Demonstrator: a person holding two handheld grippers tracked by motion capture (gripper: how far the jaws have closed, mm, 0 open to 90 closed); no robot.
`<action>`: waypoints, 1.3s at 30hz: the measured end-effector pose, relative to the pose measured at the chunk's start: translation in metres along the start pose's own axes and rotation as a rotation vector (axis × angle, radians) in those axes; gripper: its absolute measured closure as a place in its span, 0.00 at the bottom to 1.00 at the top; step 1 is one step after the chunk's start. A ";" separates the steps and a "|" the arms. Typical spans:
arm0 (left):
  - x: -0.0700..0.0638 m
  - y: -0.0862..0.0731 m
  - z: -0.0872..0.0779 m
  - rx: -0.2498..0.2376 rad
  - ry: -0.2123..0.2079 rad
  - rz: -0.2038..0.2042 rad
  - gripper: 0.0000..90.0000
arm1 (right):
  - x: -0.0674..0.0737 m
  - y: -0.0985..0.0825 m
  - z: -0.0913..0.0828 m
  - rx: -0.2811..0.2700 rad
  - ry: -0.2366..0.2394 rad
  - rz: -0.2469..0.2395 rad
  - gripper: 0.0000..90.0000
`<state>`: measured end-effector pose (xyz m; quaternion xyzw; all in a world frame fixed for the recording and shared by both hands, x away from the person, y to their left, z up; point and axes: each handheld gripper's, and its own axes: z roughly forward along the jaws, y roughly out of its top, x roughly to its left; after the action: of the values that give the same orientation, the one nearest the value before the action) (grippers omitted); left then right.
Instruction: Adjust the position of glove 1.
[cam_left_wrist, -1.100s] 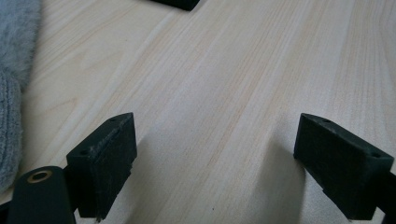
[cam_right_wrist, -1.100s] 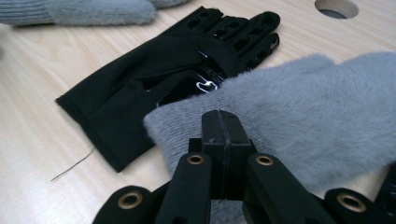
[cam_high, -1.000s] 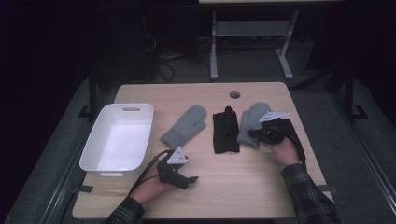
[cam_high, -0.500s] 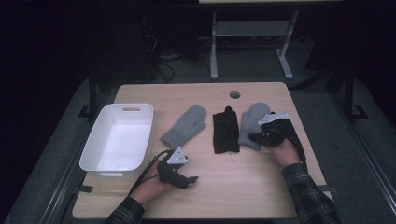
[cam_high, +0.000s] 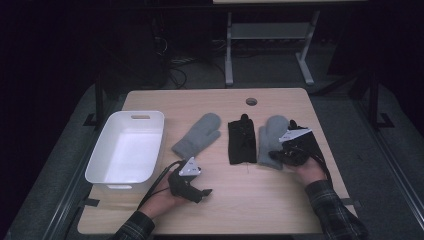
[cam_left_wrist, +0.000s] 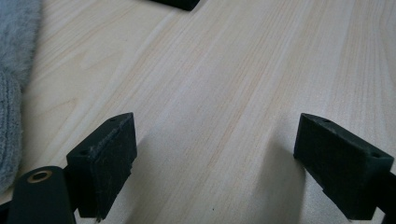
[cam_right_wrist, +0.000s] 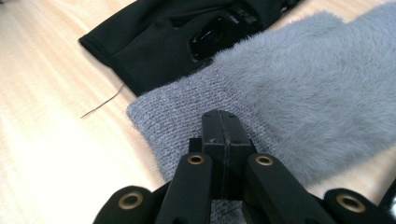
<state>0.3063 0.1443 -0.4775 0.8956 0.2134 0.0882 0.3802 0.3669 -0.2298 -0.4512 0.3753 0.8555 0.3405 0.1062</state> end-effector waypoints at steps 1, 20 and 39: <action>0.000 0.000 0.000 -0.001 0.000 0.000 0.14 | 0.001 -0.001 -0.001 0.002 0.001 0.001 1.00; 0.000 0.000 0.000 -0.006 -0.001 -0.001 0.14 | 0.030 -0.023 -0.019 0.004 0.063 -0.014 1.00; 0.000 0.000 0.001 -0.009 0.001 -0.004 0.14 | 0.066 -0.028 -0.022 0.012 0.162 -0.092 1.00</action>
<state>0.3062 0.1438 -0.4783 0.8933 0.2150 0.0889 0.3844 0.2957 -0.2069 -0.4487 0.3076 0.8796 0.3594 0.0497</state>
